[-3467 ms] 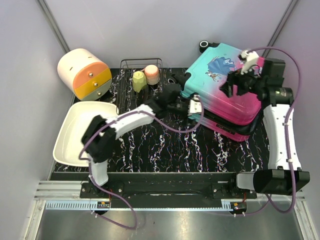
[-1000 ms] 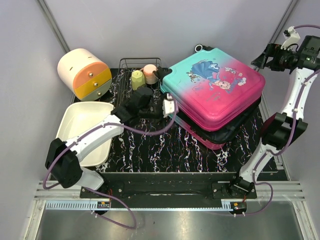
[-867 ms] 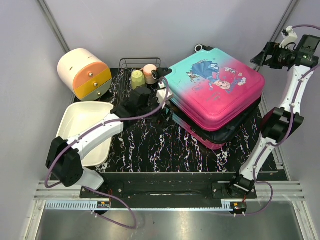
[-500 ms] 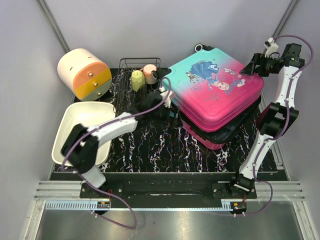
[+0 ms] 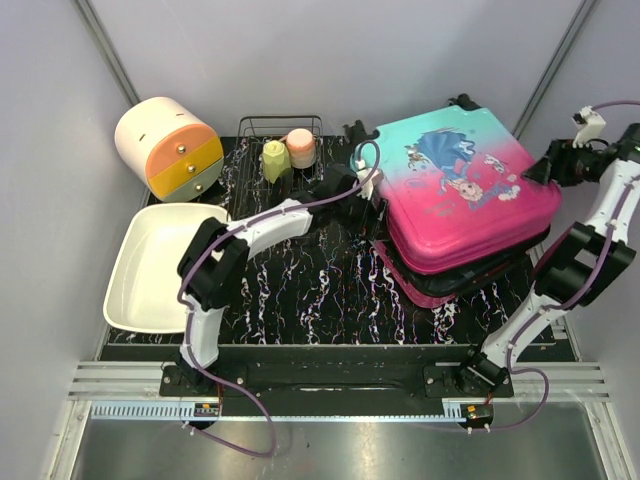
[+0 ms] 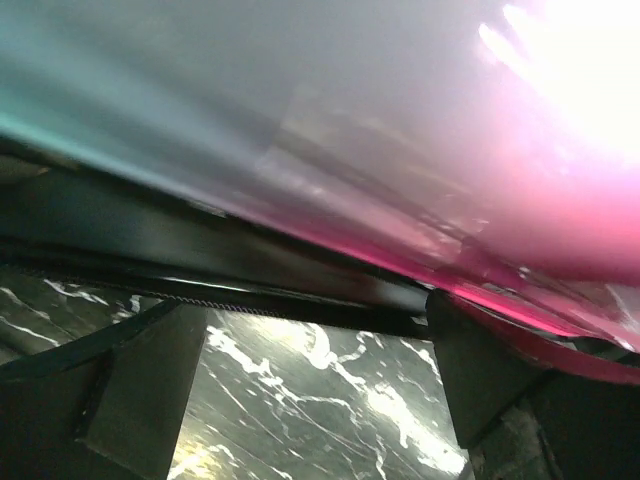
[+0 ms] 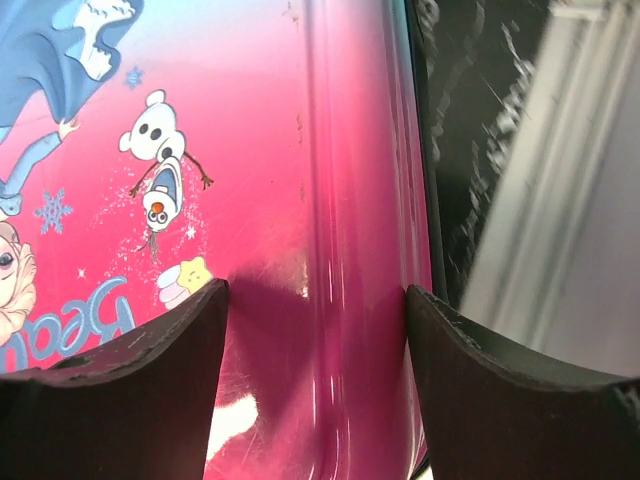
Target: Open, take out, and arrange the luggage
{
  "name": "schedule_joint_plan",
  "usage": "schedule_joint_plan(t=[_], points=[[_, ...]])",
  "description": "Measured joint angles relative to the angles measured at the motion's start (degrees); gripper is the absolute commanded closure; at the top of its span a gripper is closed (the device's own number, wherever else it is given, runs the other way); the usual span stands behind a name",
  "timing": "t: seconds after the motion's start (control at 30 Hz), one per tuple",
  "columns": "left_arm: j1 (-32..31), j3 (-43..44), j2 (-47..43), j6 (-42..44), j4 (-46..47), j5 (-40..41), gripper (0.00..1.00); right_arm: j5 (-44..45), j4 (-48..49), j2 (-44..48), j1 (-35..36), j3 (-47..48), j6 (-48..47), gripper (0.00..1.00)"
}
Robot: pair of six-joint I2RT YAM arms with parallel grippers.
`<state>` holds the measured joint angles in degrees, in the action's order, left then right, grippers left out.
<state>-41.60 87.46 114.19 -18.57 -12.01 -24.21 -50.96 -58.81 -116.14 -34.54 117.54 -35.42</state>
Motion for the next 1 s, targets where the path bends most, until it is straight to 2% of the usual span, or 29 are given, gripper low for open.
schedule_joint_plan(t=[0.17,0.37,0.5,0.73,1.0], points=[[2.2,2.2,2.3,0.7,-0.1,2.6,0.01,4.9,-1.8,7.0,-3.2,-7.6,-1.1,0.18],[4.9,2.2,-1.9,-4.7,-1.9,11.8,0.01,7.2,-2.6,10.1,-2.6,-10.0,1.4,0.11],[4.7,2.2,-5.4,-8.8,-1.7,14.6,0.01,8.5,-1.8,10.8,-2.1,-10.0,3.9,0.02],[3.4,4.9,-4.2,-15.3,-4.5,19.8,0.01,10.1,0.4,14.7,-1.5,-11.0,7.5,0.0],[3.4,1.5,-2.7,-24.2,-4.9,23.1,0.05,6.2,0.7,28.4,0.4,-11.5,8.2,0.0]])
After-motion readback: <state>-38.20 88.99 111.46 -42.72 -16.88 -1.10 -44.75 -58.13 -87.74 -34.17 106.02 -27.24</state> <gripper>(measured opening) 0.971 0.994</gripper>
